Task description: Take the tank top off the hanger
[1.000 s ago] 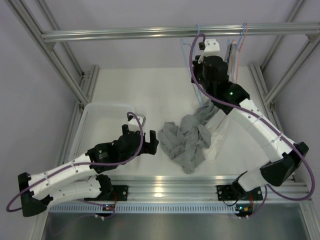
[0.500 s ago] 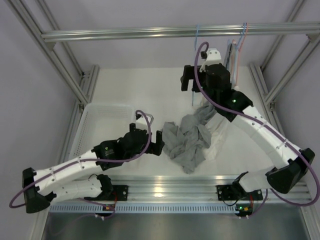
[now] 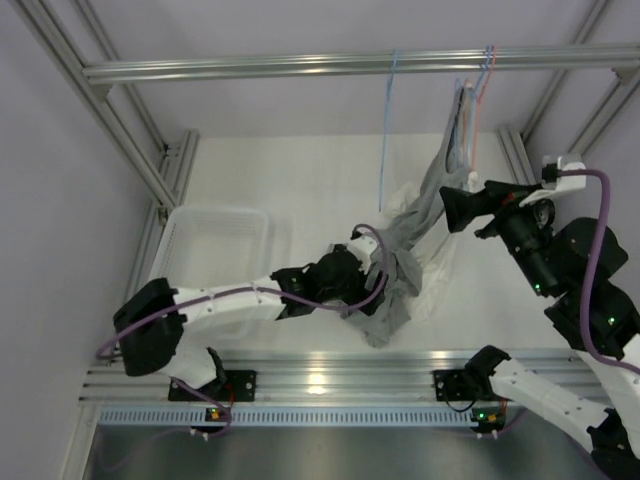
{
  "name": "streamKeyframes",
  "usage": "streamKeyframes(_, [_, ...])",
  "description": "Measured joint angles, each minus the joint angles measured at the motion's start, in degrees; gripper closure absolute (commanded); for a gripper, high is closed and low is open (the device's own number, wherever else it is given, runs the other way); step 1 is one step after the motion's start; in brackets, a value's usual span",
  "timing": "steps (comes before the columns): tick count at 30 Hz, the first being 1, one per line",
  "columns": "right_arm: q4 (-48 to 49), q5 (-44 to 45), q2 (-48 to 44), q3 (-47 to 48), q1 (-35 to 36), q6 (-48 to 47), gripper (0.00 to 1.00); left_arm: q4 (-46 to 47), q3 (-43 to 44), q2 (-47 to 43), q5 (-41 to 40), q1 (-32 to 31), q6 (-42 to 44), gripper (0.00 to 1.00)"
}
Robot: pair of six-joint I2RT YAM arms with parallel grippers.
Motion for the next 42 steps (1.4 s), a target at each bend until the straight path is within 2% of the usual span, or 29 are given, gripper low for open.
streamKeyframes(3, [-2.27,0.07,-2.75,-0.98,0.02,-0.61,0.01,1.95,3.74,8.31,-1.36,-0.04,0.50,0.01])
streamKeyframes(5, [-3.82,-0.13,-3.82,-1.86,0.02,-1.14,0.01,3.28,5.51,13.16,-2.84,-0.04,0.33,0.17])
streamKeyframes(6, [-4.37,-0.22,-4.13,-2.25,0.02,-1.29,0.01,3.65,6.05,15.06,-3.30,-0.04,0.26,0.22])
streamKeyframes(7, [-4.92,-0.39,-4.44,-2.73,0.02,-1.60,0.01,4.07,6.43,16.98,-3.78,-0.02,0.04,0.36])
streamKeyframes(8, [-5.44,-0.48,-4.59,-3.13,0.02,-1.81,0.01,4.44,6.47,18.27,-3.98,-0.04,-0.37,0.46])
streamKeyframes(9, [-5.90,-0.57,-4.68,-3.48,0.02,-2.10,0.01,4.61,6.47,19.34,-4.09,-0.04,-0.46,0.52])
streamKeyframes(11, [-6.49,-0.76,-4.79,-4.13,0.02,-2.54,0.01,5.03,6.47,20.26,-4.04,-0.04,-0.57,0.57])
streamKeyframes(13, [-6.99,-0.92,-4.79,-4.48,0.02,-2.75,0.01,5.70,6.47,20.31,-4.02,-0.09,-0.85,0.79])
streamKeyframes(14, [-7.13,-0.96,-4.79,-4.61,0.02,-2.84,0.01,6.27,6.47,20.31,-4.02,-0.11,-0.90,1.00])
streamKeyframes(17, [-7.37,-0.96,-4.79,-4.81,0.02,-3.21,0.01,6.62,6.19,19.87,-4.17,-0.11,-0.76,1.00])
streamKeyframes(20, [-7.37,-0.92,-4.85,-4.81,0.02,-3.58,0.01,6.34,3.32,15.56,-5.60,-0.20,-1.60,1.00])
streamKeyframes(24, [-7.37,-0.35,-4.98,-4.81,0.02,-4.00,0.01,2.82,-1.22,2.10,-10.40,-0.33,-2.47,1.00])
streamKeyframes(28, [-7.37,1.05,-5.29,-4.81,0.02,-4.20,0.01,-0.44,-1.66,-12.57,-16.72,-0.35,-3.19,1.00])
streamKeyframes(31, [-7.37,1.86,-5.33,-4.81,0.02,-4.20,0.01,-5.05,-0.17,-20.24,-22.97,-0.35,-4.07,1.00])
streamKeyframes(37, [-7.37,2.97,-5.53,-4.74,0.02,-4.33,0.01,-15.58,3.30,-27.04,-32.61,-0.35,-5.51,1.00])
streamKeyframes(42, [-7.45,3.76,-5.33,-4.00,0.02,-5.09,0.01,-23.08,14.05,-27.71,-37.40,-0.35,-2.86,1.00])
